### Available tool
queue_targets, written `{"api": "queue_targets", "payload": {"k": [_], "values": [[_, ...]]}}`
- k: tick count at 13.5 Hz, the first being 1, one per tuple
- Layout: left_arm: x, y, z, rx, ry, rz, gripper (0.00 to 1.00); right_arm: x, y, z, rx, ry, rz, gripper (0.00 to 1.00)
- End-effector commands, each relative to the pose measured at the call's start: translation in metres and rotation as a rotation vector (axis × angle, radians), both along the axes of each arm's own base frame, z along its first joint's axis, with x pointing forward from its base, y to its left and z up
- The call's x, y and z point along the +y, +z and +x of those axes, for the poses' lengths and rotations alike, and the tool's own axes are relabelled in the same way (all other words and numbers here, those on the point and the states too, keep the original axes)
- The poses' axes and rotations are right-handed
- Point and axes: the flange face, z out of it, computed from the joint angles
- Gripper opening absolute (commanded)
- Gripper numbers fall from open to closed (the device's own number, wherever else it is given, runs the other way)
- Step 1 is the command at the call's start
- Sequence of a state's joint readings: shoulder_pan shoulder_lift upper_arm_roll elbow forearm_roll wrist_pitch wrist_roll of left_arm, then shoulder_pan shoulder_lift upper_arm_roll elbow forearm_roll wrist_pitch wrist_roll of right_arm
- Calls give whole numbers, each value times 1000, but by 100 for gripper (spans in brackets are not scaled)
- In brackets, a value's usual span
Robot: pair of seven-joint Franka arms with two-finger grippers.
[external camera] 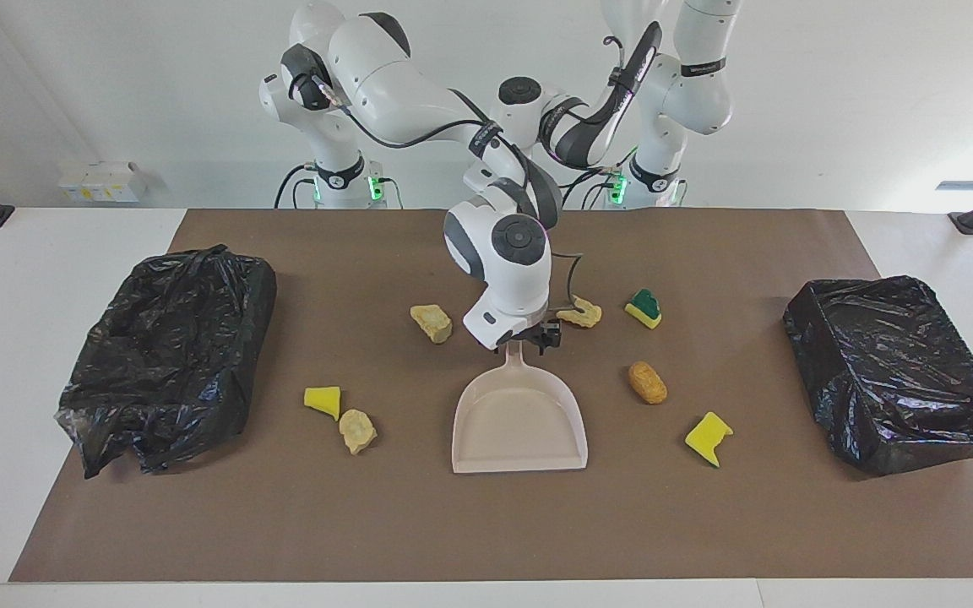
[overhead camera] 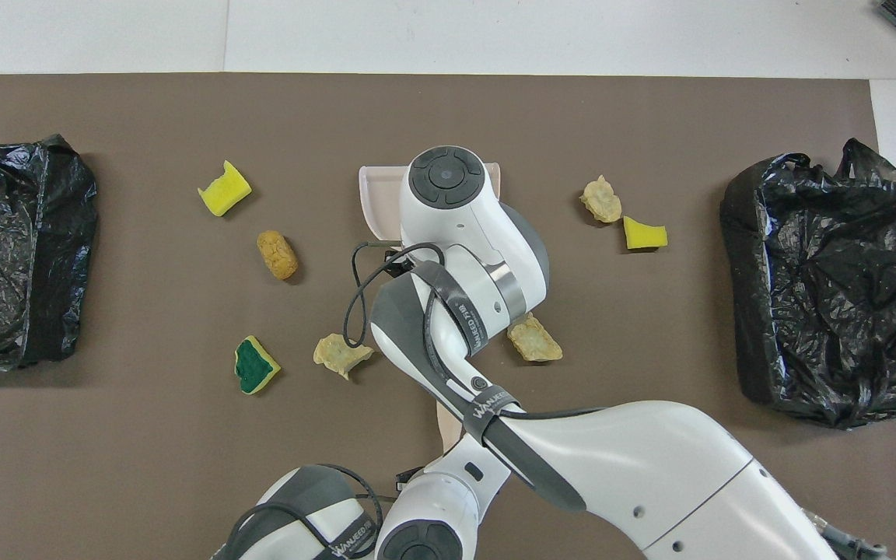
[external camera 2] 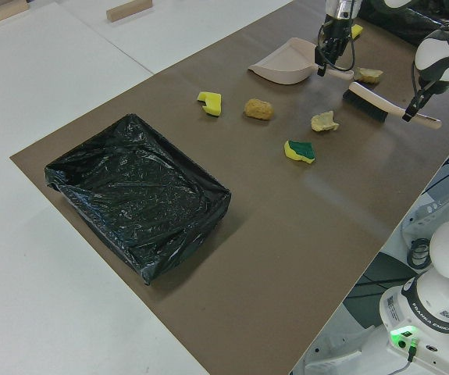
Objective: Sweep and dump trash in bin
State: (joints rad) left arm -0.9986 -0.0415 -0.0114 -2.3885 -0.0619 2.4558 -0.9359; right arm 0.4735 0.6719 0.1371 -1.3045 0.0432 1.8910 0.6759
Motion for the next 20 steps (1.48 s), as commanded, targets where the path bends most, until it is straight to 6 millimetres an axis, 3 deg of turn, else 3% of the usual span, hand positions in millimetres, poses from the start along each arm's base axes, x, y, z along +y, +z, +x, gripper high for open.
{"api": "queue_targets", "payload": {"k": [1,3,6,8,10,11,13,18,20], "values": [[8,0,-1,13,19,12,0,-26,5,8,75,-52,91,0],[17,25,10,36,42,39,0,-43,13,18,71,-43,129,0],[25,46,11,55,45,72,0,-65,37,26,20,113,153,0],[45,60,17,61,60,120,0,-89,52,35,-18,228,175,0],[76,70,42,45,111,170,0,-123,72,40,-59,397,179,0],[97,75,66,37,158,168,0,-153,72,42,-63,550,179,0],[140,91,118,31,179,157,0,-175,62,39,-56,817,159,0],[236,97,216,21,99,148,0,-179,43,41,3,1329,-10,0],[275,101,249,26,43,148,0,-168,34,37,31,1397,-37,0]]}}
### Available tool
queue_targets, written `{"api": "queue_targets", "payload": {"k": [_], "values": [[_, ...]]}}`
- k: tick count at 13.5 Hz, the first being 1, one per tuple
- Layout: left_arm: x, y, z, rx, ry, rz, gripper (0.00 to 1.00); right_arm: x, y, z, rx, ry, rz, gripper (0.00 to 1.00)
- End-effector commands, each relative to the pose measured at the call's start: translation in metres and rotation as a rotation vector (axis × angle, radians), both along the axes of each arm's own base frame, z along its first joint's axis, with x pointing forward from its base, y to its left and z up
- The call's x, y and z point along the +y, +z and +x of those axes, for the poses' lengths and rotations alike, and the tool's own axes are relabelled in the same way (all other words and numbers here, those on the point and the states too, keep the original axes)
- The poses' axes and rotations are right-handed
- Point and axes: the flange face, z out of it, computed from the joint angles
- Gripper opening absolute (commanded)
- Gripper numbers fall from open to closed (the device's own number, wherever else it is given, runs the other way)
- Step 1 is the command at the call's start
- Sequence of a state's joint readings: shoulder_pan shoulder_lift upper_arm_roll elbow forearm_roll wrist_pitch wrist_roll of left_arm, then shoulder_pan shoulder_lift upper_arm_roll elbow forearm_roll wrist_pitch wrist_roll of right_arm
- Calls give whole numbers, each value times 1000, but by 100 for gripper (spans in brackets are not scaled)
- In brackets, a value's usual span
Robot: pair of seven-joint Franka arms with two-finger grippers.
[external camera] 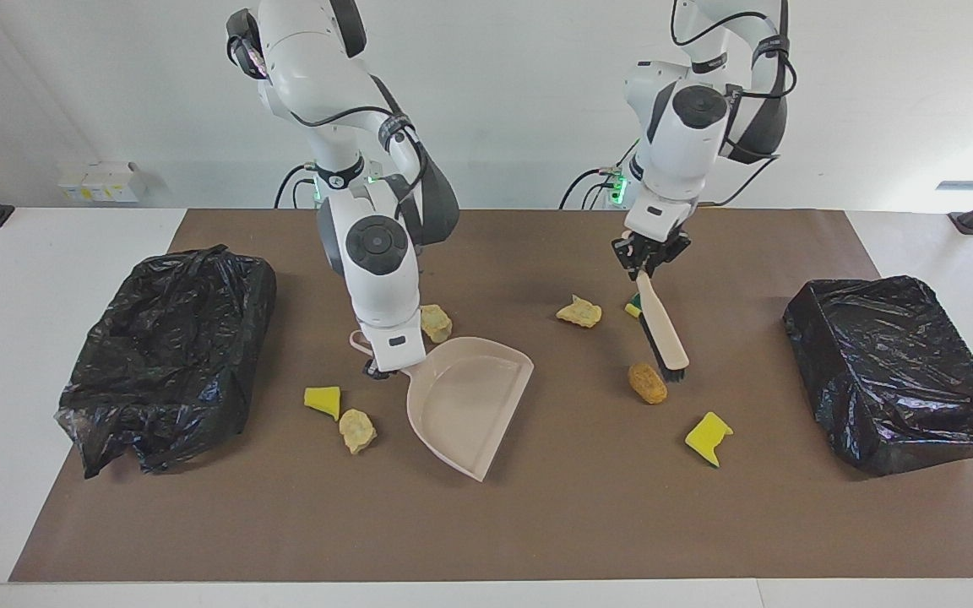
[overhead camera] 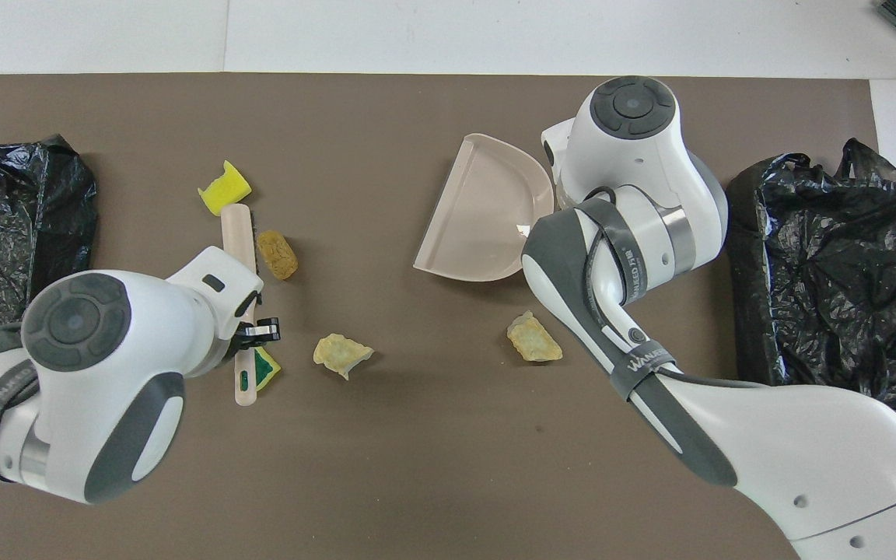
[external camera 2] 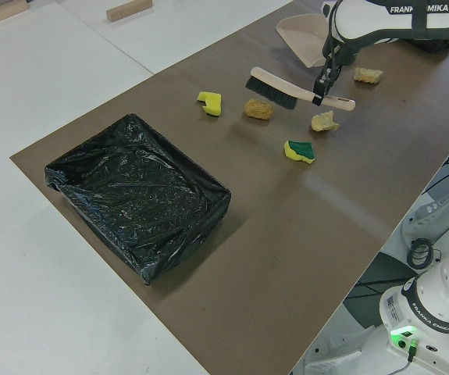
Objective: Sweep and dump trash in bin
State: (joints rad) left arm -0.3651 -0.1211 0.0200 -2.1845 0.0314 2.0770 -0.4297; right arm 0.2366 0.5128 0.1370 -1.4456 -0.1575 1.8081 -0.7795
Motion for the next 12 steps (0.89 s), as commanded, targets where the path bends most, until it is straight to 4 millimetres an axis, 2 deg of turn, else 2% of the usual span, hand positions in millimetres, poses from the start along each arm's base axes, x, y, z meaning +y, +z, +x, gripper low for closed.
{"api": "queue_targets", "payload": {"k": [1,3,4,6,8,10,12], "values": [[36,5,49,28,-85,19,0,17,-16,-9,9,122,-33,0],[62,1,75,34,-151,15,0,33,-34,-10,22,284,-49,0],[80,-6,88,44,-188,14,0,28,-34,-4,10,364,-43,0],[99,-26,104,44,-288,8,0,13,-42,5,16,423,-22,0],[125,-45,119,20,-321,10,0,21,-44,4,-2,438,-15,0],[128,-60,128,29,-397,8,0,22,-46,3,2,437,-16,0],[116,-62,126,37,-450,5,0,23,-47,1,2,418,-17,0]]}}
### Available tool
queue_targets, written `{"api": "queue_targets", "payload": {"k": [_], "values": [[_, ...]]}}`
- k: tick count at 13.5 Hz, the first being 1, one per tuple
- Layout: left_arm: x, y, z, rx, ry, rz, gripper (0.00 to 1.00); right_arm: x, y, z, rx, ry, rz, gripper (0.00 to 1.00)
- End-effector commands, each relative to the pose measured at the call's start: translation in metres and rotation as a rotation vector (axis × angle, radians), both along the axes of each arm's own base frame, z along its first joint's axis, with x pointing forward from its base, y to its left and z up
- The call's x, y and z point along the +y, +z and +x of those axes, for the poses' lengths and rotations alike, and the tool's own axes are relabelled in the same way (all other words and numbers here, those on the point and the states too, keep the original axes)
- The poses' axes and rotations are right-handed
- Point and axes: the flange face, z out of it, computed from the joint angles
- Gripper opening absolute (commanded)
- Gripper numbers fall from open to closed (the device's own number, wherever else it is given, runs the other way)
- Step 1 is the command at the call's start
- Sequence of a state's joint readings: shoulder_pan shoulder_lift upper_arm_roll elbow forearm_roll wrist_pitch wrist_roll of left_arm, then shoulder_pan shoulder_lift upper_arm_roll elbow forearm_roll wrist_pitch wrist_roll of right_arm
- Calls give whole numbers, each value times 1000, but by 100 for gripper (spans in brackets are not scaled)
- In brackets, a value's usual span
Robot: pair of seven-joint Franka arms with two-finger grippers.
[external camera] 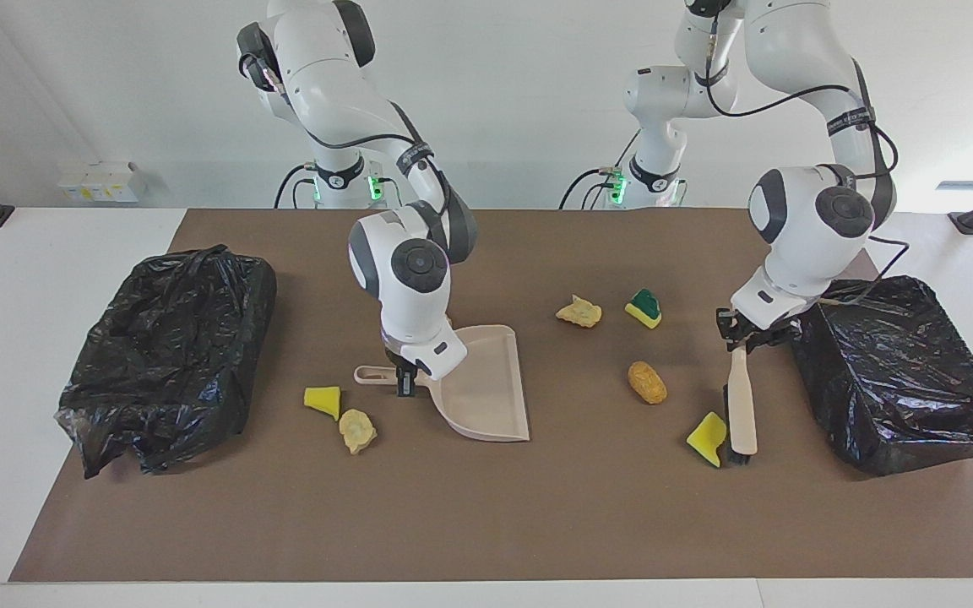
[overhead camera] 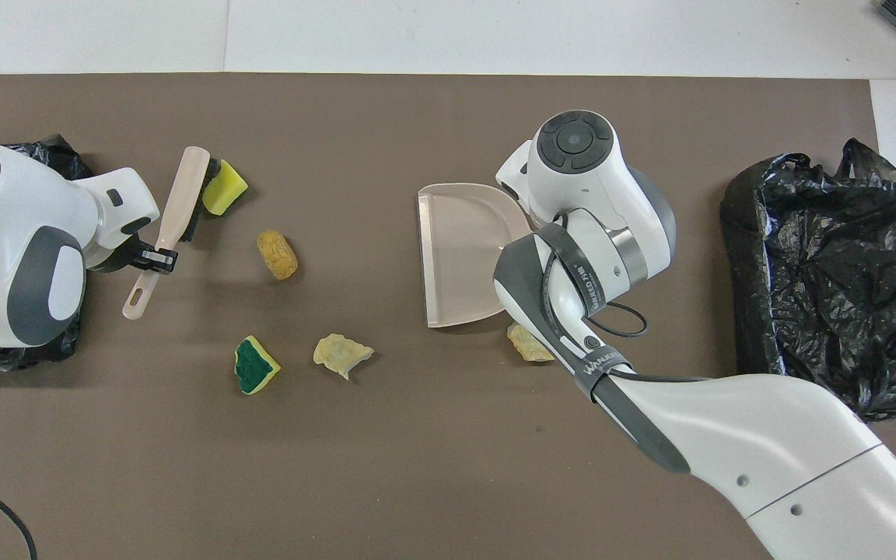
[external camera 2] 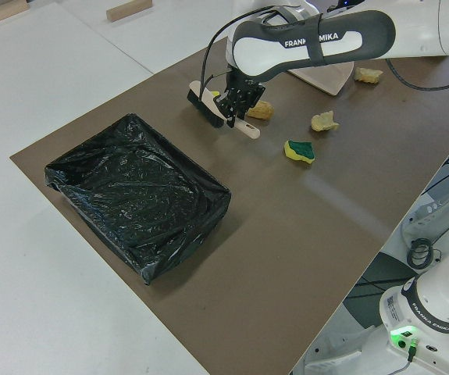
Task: Sweep and dump trash in bin
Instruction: 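Sweep sponges toward the dustpan with the left gripper's brush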
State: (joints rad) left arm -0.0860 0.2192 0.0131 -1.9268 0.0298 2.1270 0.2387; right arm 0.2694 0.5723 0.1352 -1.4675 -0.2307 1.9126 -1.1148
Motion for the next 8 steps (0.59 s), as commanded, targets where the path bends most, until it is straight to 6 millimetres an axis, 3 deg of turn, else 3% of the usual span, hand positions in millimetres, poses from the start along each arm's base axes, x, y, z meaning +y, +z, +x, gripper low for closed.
{"api": "queue_targets", "payload": {"k": [1,5,8], "values": [[-18,2,2,8,-60,-15,0,4,-3,-4,-4,-21,-10,0],[-52,-7,-29,80,-61,-79,0,30,3,-28,29,-131,-86,0],[-111,-12,-64,116,-65,-71,0,52,10,-44,21,-189,-113,0]]}}
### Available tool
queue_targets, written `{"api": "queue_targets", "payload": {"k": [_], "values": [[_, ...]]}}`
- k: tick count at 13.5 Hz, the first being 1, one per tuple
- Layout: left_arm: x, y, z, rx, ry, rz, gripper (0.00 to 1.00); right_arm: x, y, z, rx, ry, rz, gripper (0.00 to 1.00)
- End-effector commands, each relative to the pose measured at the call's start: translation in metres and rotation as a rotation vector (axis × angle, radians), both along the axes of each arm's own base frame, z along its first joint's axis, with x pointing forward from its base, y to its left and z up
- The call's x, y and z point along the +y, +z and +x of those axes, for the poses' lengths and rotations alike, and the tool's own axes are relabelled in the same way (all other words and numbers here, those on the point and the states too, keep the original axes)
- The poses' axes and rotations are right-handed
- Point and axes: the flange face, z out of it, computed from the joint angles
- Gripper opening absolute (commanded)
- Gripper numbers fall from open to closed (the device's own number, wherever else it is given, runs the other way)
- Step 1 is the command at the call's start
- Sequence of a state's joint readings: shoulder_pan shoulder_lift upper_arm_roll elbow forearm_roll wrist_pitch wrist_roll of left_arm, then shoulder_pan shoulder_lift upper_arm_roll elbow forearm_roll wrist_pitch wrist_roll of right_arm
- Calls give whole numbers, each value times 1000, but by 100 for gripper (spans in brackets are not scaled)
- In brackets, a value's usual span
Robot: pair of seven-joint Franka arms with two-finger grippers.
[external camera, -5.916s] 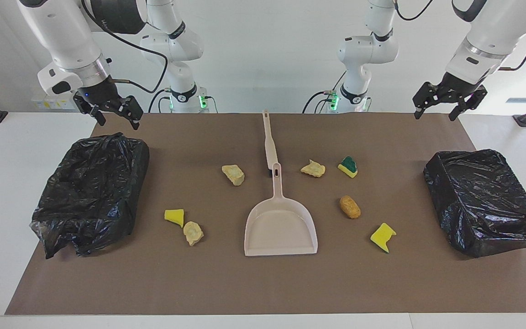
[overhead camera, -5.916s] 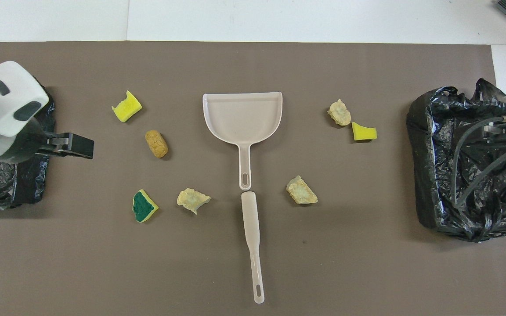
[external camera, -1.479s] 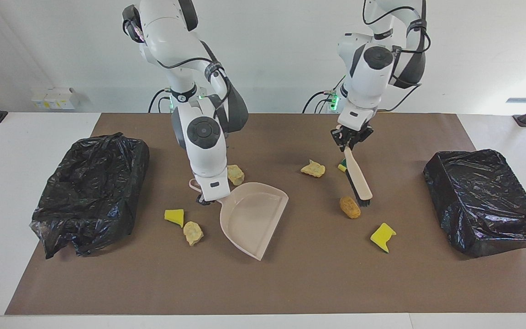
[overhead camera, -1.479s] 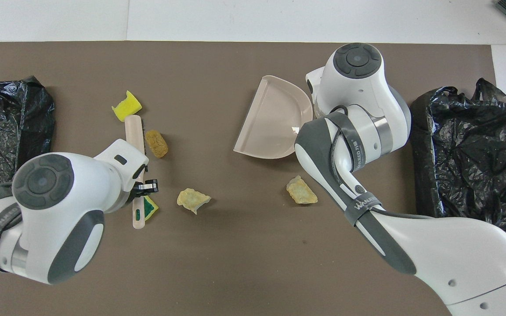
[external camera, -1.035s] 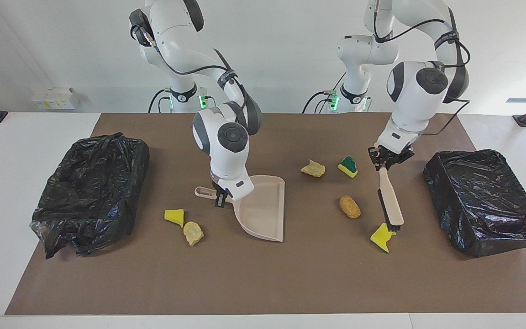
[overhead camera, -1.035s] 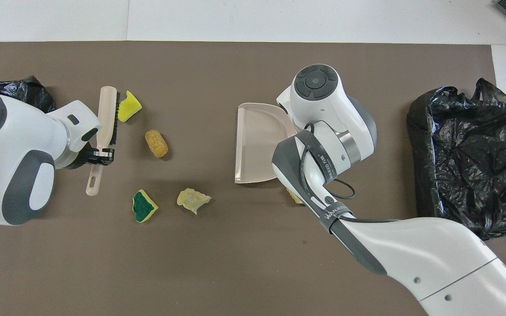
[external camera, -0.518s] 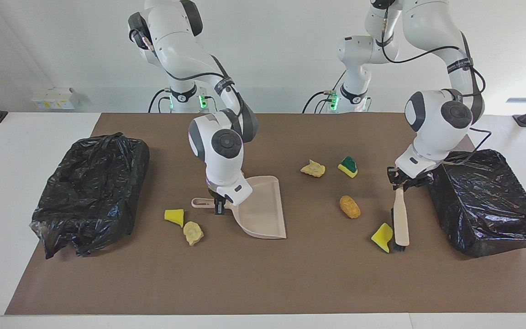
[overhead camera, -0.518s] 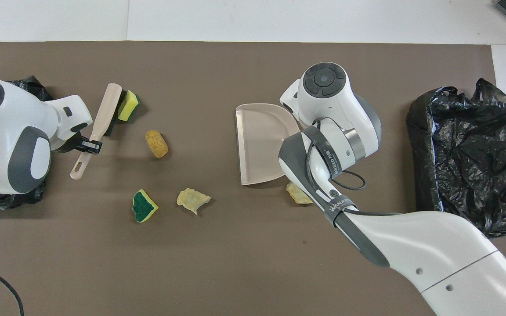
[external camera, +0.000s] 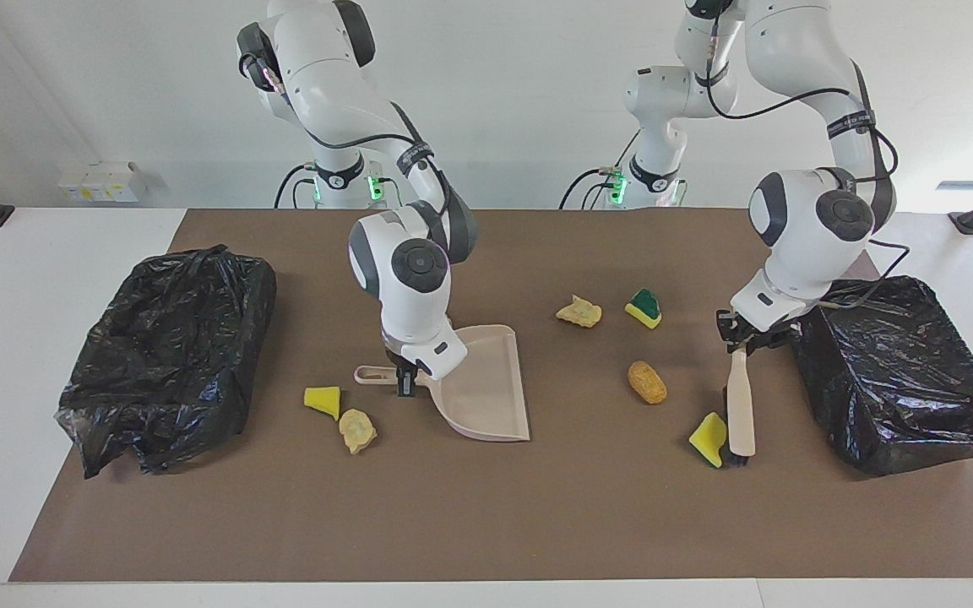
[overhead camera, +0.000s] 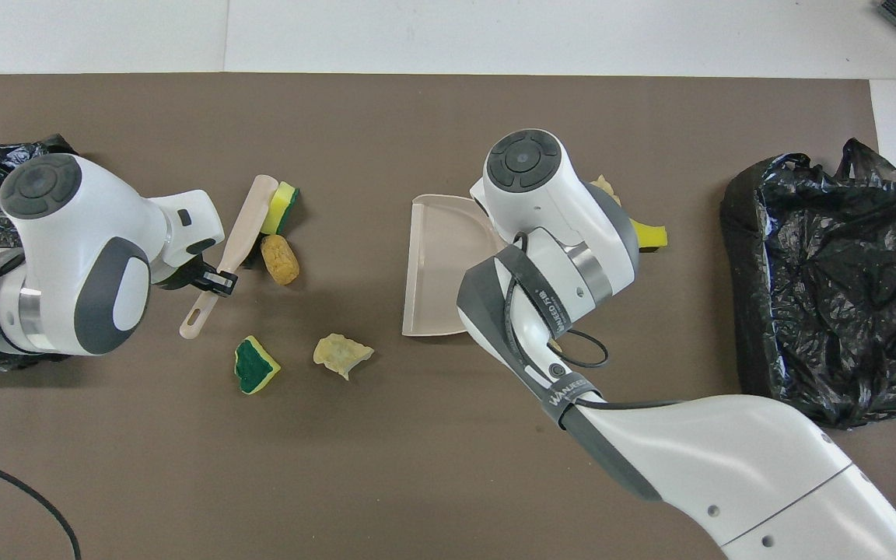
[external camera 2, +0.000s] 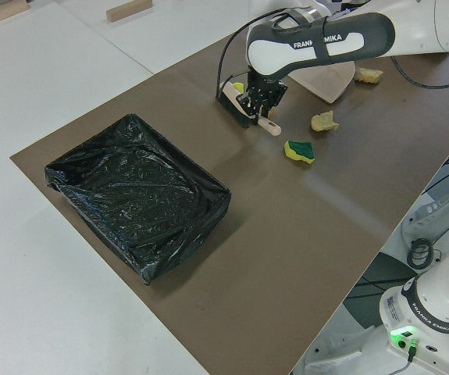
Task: Sweep and dump trash in bin
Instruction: 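Sweep sponges toward the dustpan with the left gripper's brush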
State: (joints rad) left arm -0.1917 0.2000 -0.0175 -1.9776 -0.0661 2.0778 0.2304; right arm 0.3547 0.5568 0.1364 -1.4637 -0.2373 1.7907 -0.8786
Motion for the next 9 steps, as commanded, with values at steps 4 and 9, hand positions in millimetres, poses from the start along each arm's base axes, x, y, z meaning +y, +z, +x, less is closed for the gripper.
{"api": "queue_targets", "payload": {"k": [4,9], "values": [[-93,3,-65,45,70,-31,0,0,0,-12,-9,-33,-37,0],[-175,13,-106,58,69,-146,0,-4,-2,-12,-8,-38,-35,0]]}}
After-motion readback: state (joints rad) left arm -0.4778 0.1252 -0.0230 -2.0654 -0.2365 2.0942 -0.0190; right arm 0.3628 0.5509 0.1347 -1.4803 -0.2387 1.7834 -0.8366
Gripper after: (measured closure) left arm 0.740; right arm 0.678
